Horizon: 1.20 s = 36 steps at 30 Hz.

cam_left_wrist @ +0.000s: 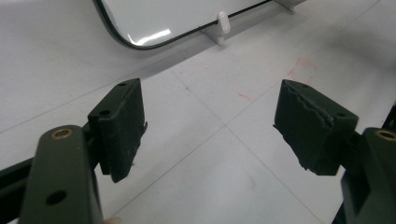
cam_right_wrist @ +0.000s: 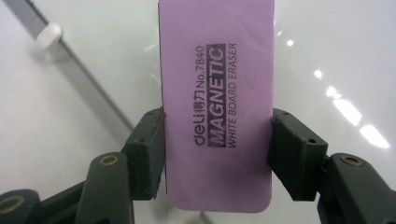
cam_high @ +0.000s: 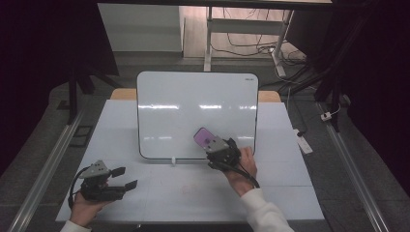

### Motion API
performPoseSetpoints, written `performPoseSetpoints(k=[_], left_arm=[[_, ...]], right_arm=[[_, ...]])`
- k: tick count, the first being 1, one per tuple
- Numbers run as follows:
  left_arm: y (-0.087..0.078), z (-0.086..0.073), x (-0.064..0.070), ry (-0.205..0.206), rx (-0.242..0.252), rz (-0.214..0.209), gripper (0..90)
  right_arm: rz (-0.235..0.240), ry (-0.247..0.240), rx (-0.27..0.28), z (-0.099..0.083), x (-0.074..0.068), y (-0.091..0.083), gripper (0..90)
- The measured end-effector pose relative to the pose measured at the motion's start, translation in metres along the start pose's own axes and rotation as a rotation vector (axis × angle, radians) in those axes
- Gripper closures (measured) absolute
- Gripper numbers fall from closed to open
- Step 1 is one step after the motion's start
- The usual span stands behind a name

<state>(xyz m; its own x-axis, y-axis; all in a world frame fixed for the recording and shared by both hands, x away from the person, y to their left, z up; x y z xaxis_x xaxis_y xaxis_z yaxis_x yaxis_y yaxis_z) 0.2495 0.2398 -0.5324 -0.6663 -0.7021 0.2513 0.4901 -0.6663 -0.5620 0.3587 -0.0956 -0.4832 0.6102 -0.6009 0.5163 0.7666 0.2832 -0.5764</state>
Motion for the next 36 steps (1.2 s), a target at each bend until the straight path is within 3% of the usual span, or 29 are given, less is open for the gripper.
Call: performPoseSetpoints(k=[5,6,10,12,18,26,31,36], left_arm=[[0.003,0.003,0.004,0.009,-0.002,-0.005,25.1],[0.004,0.004,0.005,0.013,-0.003,-0.008,25.1],[0.005,0.006,0.006,0.014,-0.001,-0.013,25.1],[0.009,0.009,0.007,0.019,-0.004,-0.022,25.0],[0.013,0.013,0.011,0.026,-0.003,-0.033,25.0],[0.016,0.022,0.017,0.022,0.008,-0.051,24.8],[0.027,0.041,0.031,0.025,0.019,-0.118,24.9],[0.048,0.063,0.051,0.059,-0.009,-0.168,24.9]], right_arm=[[0.020,0.031,0.017,-0.026,0.005,-0.015,40.4],[0.036,0.057,0.030,-0.035,0.006,-0.022,40.4],[0.045,0.068,0.051,-0.046,0.005,-0.031,40.4],[0.063,0.049,0.075,-0.052,0.001,-0.037,40.4],[0.075,0.024,0.095,-0.056,-0.005,-0.041,40.4],[0.072,0.031,0.124,-0.063,-0.002,-0.051,40.3],[0.086,0.010,0.135,-0.064,-0.007,-0.053,40.3],[0.107,-0.025,0.136,-0.062,-0.020,-0.051,40.3]])
Point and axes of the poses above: each handheld gripper's, and its own axes: y roughly forward along the jaws, z roughly out of its top, x roughly to its right, the point moved 4 cm from there along y, roughly forward along the jaws, and after that the axes turned 4 degrees about -z, right-handed, at the moved point
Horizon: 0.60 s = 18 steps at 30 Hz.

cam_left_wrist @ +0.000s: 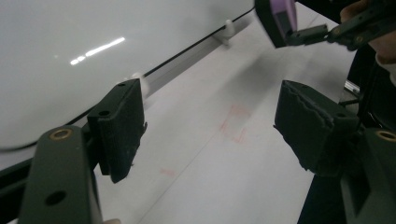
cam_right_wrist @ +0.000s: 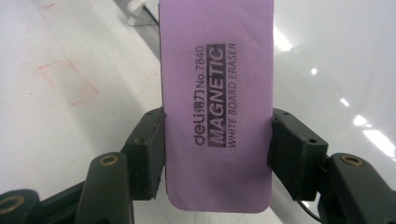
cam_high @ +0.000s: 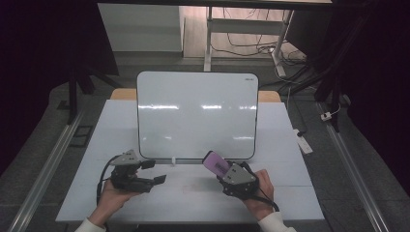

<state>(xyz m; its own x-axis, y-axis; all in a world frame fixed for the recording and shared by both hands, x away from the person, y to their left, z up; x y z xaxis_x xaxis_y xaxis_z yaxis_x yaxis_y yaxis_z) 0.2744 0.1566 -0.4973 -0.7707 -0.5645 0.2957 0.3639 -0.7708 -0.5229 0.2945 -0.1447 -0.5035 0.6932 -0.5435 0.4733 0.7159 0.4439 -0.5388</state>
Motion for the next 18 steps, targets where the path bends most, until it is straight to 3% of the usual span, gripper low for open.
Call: performPoseSetpoints(k=[3,6,7,8,9,10,18], left_arm=[[0.010,0.008,0.004,0.009,-0.009,-0.022,24.8],[0.033,0.027,0.009,0.026,-0.028,-0.054,24.8],[0.033,0.027,0.009,0.026,-0.028,-0.054,24.8],[0.045,0.036,0.011,0.029,-0.039,-0.073,24.9],[0.045,0.036,0.011,0.029,-0.039,-0.073,25.0],[0.057,0.043,0.014,0.030,-0.047,-0.104,25.4],[0.091,0.053,0.025,0.050,-0.100,-0.173,31.6]], right_arm=[[0.002,-0.021,0.001,0.001,-0.007,0.002,40.3],[0.008,-0.033,0.004,0.002,-0.013,0.004,40.3],[0.008,-0.033,0.004,0.002,-0.013,0.004,40.3],[0.009,-0.042,0.005,0.002,-0.015,0.005,40.3],[0.009,-0.042,0.005,0.002,-0.015,0.005,40.3],[0.005,-0.055,0.008,0.003,-0.017,0.005,40.3],[-0.007,-0.067,0.027,0.006,-0.022,0.005,40.3]])
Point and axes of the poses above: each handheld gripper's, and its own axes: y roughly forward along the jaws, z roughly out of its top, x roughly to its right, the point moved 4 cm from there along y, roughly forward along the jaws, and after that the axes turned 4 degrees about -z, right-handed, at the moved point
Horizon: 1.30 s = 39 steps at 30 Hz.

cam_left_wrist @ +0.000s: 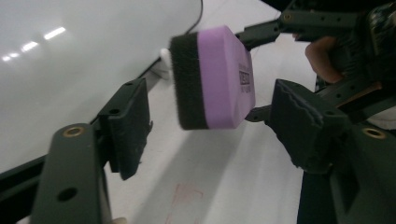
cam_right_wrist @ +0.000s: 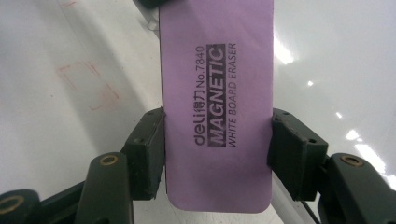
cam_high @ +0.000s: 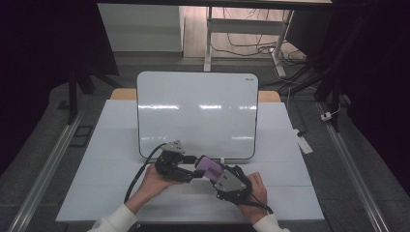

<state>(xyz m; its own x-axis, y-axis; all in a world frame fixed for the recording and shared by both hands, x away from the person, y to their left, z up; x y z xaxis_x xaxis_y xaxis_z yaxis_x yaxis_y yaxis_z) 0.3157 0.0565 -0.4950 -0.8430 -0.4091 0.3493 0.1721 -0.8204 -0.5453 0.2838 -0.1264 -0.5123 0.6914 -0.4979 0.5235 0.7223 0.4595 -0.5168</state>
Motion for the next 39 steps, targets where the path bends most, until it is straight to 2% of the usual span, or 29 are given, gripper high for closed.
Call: performPoseSetpoints(k=[3,8,15,21,22,23,24,25,26,27,28,29,30,31,32,33,34,35,36,39], left_arm=[[0.003,0.000,0.000,-0.002,-0.007,-0.013,36.4],[0.003,0.000,-0.001,-0.004,-0.009,-0.015,51.6],[0.002,0.000,-0.002,-0.030,-0.011,-0.037,58.1],[-0.001,0.000,-0.001,-0.032,-0.008,-0.043,62.4],[-0.002,0.000,-0.001,-0.027,-0.012,-0.043,62.8],[-0.002,0.000,-0.001,-0.027,-0.012,-0.043,63.0],[-0.003,-0.001,-0.002,-0.019,-0.015,-0.033,63.2],[-0.003,-0.001,-0.002,-0.019,-0.015,-0.033,63.3],[-0.006,-0.001,-0.002,-0.011,-0.008,-0.034,63.5],[-0.006,-0.001,-0.002,-0.011,-0.008,-0.034,63.5],[-0.010,-0.001,-0.003,0.006,-0.007,-0.027,63.5],[-0.010,-0.001,-0.003,0.006,-0.007,-0.027,63.6],[-0.014,-0.002,-0.003,0.028,-0.016,-0.024,63.6],[-0.014,-0.002,-0.003,0.028,-0.016,-0.024,63.7],[-0.017,-0.004,-0.003,0.054,-0.025,-0.031,63.7],[-0.017,-0.004,-0.003,0.054,-0.025,-0.031,63.7],[-0.020,-0.006,-0.002,0.081,-0.033,-0.040,63.7],[-0.020,-0.006,-0.002,0.081,-0.033,-0.040,63.7],[-0.022,-0.008,0.000,0.105,-0.037,-0.047,63.7],[-0.024,-0.011,0.001,0.122,-0.051,-0.050,63.8]], right_arm=[[-0.002,-0.007,0.003,0.001,-0.001,-0.001,40.3],[-0.007,-0.016,0.016,0.003,-0.003,-0.001,40.2],[-0.004,-0.022,0.011,0.003,-0.004,0.000,40.0],[0.032,0.009,0.009,0.002,-0.003,0.003,38.9],[0.061,0.036,0.015,0.002,-0.002,0.004,37.3],[0.061,0.036,0.015,0.002,-0.002,0.004,37.3],[0.095,0.067,0.017,0.002,-0.001,0.004,33.6],[0.095,0.067,0.017,0.002,-0.001,0.004,33.6],[0.129,0.103,0.030,0.002,0.001,0.003,30.5],[0.142,0.118,0.036,0.002,0.002,0.002,29.6],[0.156,0.130,0.044,0.002,0.004,0.000,29.0],[0.175,0.142,0.051,0.002,0.006,-0.001,28.8],[0.195,0.160,0.056,0.002,0.009,-0.003,28.9],[0.216,0.183,0.065,0.002,0.013,-0.005,29.5],[0.238,0.212,0.074,0.002,0.016,-0.007,30.5],[0.258,0.231,0.084,0.001,0.019,-0.008,31.2],[0.274,0.237,0.087,0.000,0.022,-0.009,31.6],[0.274,0.237,0.087,0.000,0.022,-0.009,31.6],[0.309,0.244,0.085,-0.001,0.026,-0.010,31.9],[0.363,0.265,0.091,-0.002,0.031,-0.011,32.8]])
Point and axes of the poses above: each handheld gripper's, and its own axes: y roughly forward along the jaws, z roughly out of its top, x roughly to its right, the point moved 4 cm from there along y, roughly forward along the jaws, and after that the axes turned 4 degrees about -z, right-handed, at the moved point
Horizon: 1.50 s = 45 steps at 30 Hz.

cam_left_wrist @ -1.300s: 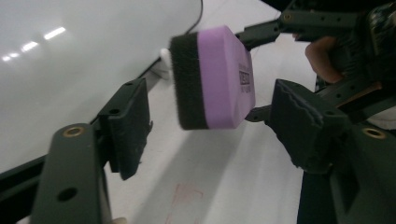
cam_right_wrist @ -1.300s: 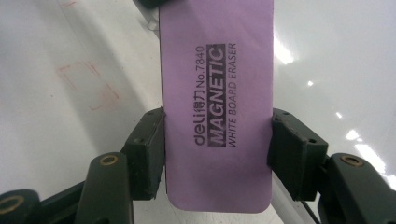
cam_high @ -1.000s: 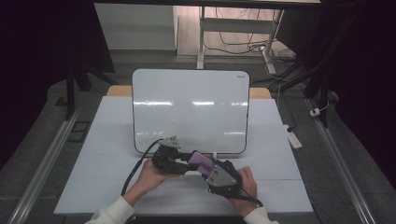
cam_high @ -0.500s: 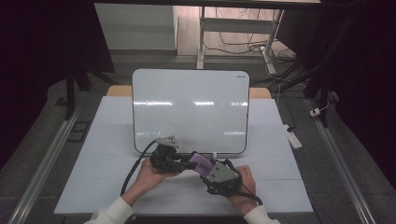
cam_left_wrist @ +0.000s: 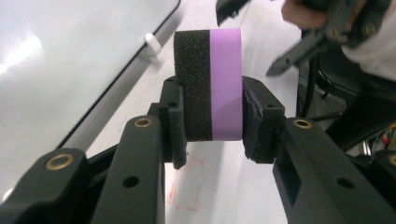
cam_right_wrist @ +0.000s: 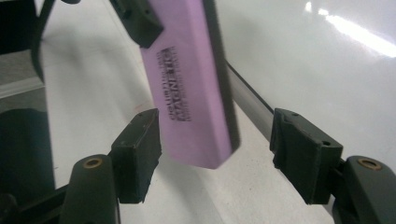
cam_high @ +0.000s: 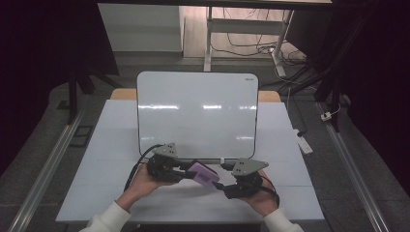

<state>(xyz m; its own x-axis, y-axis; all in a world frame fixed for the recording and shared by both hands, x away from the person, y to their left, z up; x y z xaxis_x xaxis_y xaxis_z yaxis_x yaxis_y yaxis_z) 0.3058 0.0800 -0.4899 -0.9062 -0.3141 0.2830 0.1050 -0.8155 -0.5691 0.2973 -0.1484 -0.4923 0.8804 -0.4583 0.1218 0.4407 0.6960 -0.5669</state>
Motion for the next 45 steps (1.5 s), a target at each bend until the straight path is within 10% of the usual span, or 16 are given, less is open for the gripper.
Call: performPoseSetpoints(k=[14,24,34,45], left_arm=[[0.003,-0.003,0.016,0.134,-0.038,-0.071,63.8],[0.003,-0.004,0.020,0.191,-0.043,-0.103,63.2],[-0.004,-0.003,0.016,0.113,0.019,-0.014,31.3],[-0.045,-0.041,0.005,-0.081,0.082,0.201,21.0]], right_arm=[[0.245,0.043,-0.061,0.005,0.004,0.009,39.6],[0.364,0.029,-0.079,0.004,-0.005,0.014,60.6],[0.261,0.034,-0.062,0.005,-0.005,0.011,64.5],[-0.116,0.118,0.065,0.024,0.032,-0.021,65.0]])
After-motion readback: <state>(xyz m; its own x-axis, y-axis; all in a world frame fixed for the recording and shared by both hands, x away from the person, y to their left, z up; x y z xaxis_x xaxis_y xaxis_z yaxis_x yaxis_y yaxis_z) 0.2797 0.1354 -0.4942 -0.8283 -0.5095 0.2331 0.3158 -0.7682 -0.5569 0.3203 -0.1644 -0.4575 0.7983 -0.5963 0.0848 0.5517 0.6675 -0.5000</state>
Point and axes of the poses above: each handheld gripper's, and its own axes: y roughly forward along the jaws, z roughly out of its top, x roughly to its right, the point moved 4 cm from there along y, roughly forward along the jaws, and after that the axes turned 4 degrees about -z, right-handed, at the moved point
